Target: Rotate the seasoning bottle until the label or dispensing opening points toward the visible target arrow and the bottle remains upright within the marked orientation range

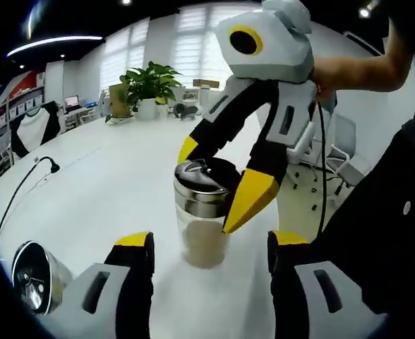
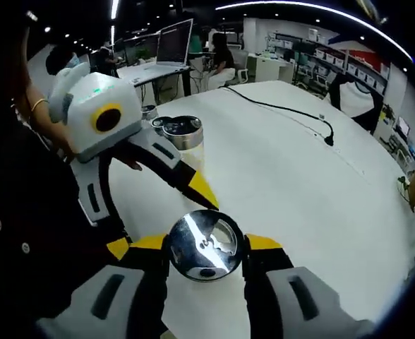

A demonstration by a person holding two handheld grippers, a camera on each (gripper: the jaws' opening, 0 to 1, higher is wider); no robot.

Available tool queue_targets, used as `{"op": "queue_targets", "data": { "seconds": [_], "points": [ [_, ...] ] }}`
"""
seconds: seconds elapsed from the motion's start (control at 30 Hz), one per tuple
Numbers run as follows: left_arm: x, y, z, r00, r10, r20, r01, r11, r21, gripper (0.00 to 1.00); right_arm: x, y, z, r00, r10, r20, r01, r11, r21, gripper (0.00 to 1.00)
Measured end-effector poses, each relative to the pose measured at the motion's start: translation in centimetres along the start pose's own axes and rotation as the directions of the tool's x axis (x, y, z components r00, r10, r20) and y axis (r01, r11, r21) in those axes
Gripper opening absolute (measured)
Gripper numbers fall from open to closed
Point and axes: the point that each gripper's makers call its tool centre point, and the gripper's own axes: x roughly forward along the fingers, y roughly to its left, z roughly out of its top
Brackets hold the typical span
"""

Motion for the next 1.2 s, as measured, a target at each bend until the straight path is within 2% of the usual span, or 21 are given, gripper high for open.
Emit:
{"op": "queue_targets", "data": {
  "seconds": [0.13, 0.27, 0.47, 0.57, 0.73, 0.9, 1.2],
  "points": [
    [0.3, 0.2, 0.1, 1.000, -0.015, 0.016, 0.015, 1.000, -0.004, 0.68, 0.1, 0.7, -0.1, 1.000, 0.017, -0.019, -0.017, 0.999, -0.037, 0.39],
    [0.7, 0.3, -0.6, 0.999, -0.038, -0.010, 0.038, 0.999, 0.004, 0.64, 0.5, 1.7, -0.1, 0.998, 0.047, -0.037, -0.050, 0.996, -0.072, 0.39],
    [0.9, -0.1, -1.6, 0.999, -0.038, -0.030, 0.039, 0.999, 0.023, 0.61, 0.9, 2.5, -0.3, 0.994, 0.084, -0.067, -0.092, 0.988, -0.120, 0.40],
    [1.1, -0.6, -2.0, 0.997, -0.059, -0.054, 0.062, 0.996, 0.060, 0.59, 1.1, 2.6, -0.3, 0.992, 0.095, -0.078, -0.104, 0.985, -0.135, 0.40],
    [1.3, -0.6, -2.1, 0.996, -0.073, -0.058, 0.078, 0.993, 0.090, 0.55, 1.3, 2.9, -0.3, 0.990, 0.102, -0.094, -0.117, 0.979, -0.165, 0.40],
    [1.1, -1.0, -1.8, 0.994, -0.103, -0.043, 0.106, 0.993, 0.050, 0.51, 1.4, 2.9, -0.2, 0.989, 0.115, -0.097, -0.130, 0.977, -0.172, 0.40],
    [1.1, -1.0, -2.0, 0.992, -0.102, -0.070, 0.109, 0.990, 0.094, 0.48, 1.5, 3.0, 0.0, 0.984, 0.149, -0.095, -0.165, 0.967, -0.195, 0.40]
  ]
}}
